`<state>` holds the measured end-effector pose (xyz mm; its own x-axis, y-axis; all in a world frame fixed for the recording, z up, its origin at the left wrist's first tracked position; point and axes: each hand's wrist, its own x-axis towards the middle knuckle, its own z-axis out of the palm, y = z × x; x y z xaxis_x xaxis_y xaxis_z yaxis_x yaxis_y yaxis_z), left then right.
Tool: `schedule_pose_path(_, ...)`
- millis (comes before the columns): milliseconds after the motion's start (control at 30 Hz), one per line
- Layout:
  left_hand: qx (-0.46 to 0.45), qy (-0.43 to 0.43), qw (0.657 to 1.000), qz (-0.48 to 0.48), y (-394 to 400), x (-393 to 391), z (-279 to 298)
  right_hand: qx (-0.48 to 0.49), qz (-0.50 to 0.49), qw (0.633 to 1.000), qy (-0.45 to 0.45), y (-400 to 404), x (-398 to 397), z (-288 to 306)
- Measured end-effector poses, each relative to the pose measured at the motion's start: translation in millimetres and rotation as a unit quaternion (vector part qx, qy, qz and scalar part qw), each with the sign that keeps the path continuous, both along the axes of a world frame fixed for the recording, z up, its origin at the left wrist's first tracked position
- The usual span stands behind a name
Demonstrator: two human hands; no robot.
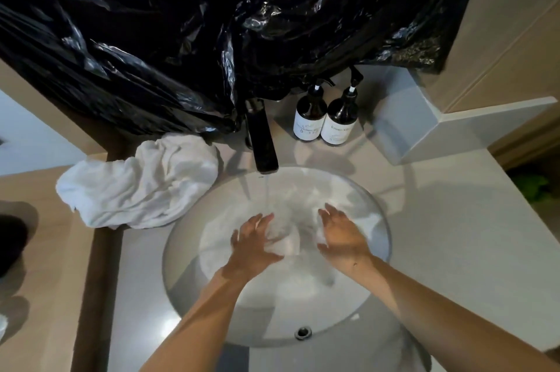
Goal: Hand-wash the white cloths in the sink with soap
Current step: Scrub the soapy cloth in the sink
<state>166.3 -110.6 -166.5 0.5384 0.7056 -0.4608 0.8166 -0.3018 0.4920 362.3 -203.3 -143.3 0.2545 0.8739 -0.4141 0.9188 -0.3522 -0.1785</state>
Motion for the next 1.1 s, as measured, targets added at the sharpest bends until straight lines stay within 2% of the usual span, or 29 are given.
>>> schedule_pose_path(67,-0.019,0.026,0.999,0.012,-5,-3,-14,-0.034,0.069,0.997,0.008,7,-8,-18)
schedule_pose_path(167,-0.044,0.070,0.996,-0.020,-15,-10,-33,-0.082,0.155,0.985,-0.010,14,-24,-43)
schedule_pose_path(267,-0.001,0.098,0.994,-0.046,-16,-16,-40,-0.046,0.193,0.979,-0.054,27,-28,-58)
schedule_pose_path(333,0.018,0.117,0.991,-0.066,-11,-18,-39,-0.037,0.183,0.982,-0.042,36,-22,-61)
schedule_pose_path(500,0.009,0.157,0.980,-0.126,-1,-18,-29,-0.109,0.165,0.978,0.063,38,7,-30)
schedule_pose_path(600,-0.035,0.104,0.988,-0.106,-2,-16,-28,-0.079,0.073,0.966,0.234,32,26,16)
schedule_pose_path(667,-0.032,0.047,0.993,-0.107,-5,-10,-26,-0.048,-0.005,0.941,0.335,29,30,49)
schedule_pose_path(767,-0.050,-0.042,0.993,-0.099,-9,8,-10,0.010,-0.047,0.916,0.398,25,29,87)
schedule_pose_path(833,-0.119,-0.098,0.987,-0.035,-12,17,1,0.062,-0.043,0.897,0.436,23,28,110)
schedule_pose_path(900,-0.187,-0.141,0.972,0.037,-13,20,7,0.107,-0.047,0.862,0.494,21,32,126)
schedule_pose_path(1033,-0.150,-0.142,0.976,0.068,-4,17,23,0.179,-0.106,0.800,0.563,22,42,144)
schedule_pose_path(1100,-0.126,-0.126,0.981,0.080,6,10,36,0.212,-0.141,0.790,0.558,22,49,142)
